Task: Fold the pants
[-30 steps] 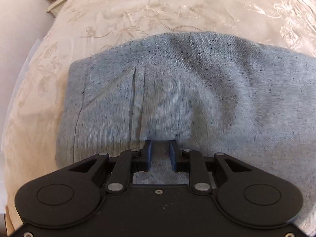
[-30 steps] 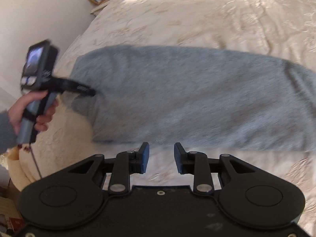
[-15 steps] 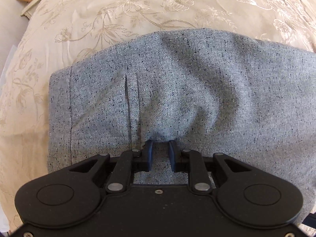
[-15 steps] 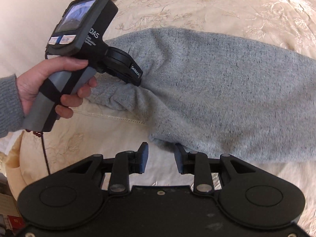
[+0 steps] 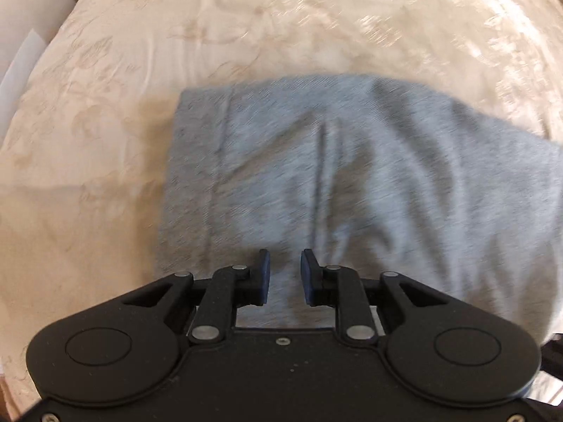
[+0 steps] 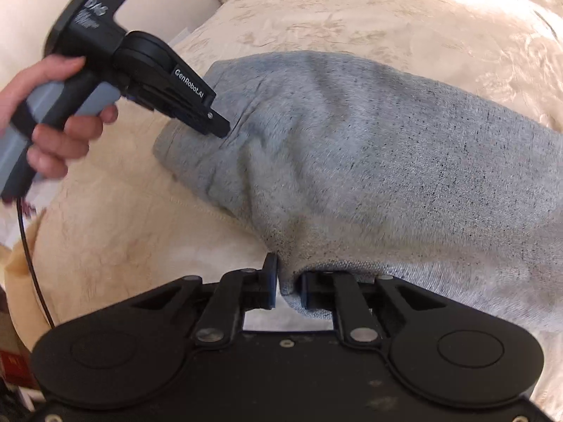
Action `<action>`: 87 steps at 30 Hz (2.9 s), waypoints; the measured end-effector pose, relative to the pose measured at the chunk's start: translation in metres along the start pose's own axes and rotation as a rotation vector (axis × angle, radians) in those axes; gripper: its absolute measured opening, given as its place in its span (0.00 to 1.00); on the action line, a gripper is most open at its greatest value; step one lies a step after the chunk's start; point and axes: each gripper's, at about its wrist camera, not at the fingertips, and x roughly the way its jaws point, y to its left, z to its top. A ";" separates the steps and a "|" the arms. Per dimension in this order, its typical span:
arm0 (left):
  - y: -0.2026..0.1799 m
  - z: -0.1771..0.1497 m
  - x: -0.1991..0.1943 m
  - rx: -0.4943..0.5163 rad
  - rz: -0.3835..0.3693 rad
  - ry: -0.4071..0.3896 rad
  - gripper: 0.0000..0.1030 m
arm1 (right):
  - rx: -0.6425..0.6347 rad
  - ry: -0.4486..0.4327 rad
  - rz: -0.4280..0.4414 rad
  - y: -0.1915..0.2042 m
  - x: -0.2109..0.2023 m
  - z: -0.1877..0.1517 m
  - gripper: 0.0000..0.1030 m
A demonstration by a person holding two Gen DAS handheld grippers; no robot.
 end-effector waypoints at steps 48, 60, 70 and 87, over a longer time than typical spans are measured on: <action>-0.130 0.030 0.007 0.276 -0.018 -0.020 0.27 | 0.249 -0.102 -0.117 -0.034 -0.061 -0.031 0.17; -0.172 -0.075 0.016 0.321 -0.129 0.092 0.26 | 0.316 -0.111 -0.234 -0.086 -0.058 -0.015 0.17; -0.147 -0.076 -0.001 0.230 -0.168 0.107 0.27 | 0.417 -0.015 -0.455 -0.184 -0.047 -0.043 0.08; -0.164 0.040 -0.028 0.066 -0.062 -0.112 0.28 | 0.456 -0.128 -0.472 -0.253 -0.117 -0.052 0.16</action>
